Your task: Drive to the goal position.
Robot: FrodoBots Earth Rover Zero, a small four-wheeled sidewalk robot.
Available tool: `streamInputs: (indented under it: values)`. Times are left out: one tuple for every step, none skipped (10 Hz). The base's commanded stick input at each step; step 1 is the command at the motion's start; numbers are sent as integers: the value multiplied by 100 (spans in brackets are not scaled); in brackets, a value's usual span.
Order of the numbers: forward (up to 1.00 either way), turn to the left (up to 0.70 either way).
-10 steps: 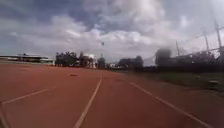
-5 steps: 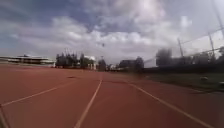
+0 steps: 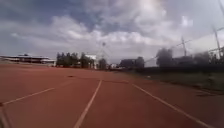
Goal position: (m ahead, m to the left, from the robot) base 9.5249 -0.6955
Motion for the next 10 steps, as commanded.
streamInputs:
  values:
    - [70,0]
    - [70,0]
    - [70,0]
    - [70,0]
    - [70,0]
    - [70,0]
    - [70,0]
    - [70,0]
    - [70,0]
    - [70,0]
